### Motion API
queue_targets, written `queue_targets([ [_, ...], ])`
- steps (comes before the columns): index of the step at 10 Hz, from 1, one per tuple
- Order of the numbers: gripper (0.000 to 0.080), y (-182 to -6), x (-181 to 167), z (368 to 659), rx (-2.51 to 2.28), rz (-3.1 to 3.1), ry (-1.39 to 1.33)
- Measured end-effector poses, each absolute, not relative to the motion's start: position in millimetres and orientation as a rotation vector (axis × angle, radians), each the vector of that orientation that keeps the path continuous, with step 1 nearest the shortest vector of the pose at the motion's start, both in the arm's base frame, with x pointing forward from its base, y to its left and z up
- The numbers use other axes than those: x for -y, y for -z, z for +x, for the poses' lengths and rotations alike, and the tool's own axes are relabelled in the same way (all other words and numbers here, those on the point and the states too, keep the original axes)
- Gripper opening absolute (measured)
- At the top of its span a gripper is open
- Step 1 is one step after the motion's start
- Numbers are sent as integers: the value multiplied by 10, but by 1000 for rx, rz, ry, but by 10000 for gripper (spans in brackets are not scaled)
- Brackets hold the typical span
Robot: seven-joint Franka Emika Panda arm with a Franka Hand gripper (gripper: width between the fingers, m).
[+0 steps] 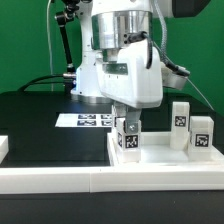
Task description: Assemble square table
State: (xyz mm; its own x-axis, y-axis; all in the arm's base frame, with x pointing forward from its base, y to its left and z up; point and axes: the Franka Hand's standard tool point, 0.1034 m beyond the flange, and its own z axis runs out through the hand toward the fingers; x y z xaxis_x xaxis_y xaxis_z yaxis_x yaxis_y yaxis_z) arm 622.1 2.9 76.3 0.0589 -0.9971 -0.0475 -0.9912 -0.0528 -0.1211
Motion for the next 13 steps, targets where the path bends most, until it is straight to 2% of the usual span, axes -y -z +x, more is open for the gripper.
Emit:
queue_targets([
  [5, 291, -758, -58, 6225, -2437, -1753, 29],
  [12, 302, -751, -49, 6220, -2500, -1670, 31],
  [13, 523, -751, -53, 6221, -2498, -1673, 31],
])
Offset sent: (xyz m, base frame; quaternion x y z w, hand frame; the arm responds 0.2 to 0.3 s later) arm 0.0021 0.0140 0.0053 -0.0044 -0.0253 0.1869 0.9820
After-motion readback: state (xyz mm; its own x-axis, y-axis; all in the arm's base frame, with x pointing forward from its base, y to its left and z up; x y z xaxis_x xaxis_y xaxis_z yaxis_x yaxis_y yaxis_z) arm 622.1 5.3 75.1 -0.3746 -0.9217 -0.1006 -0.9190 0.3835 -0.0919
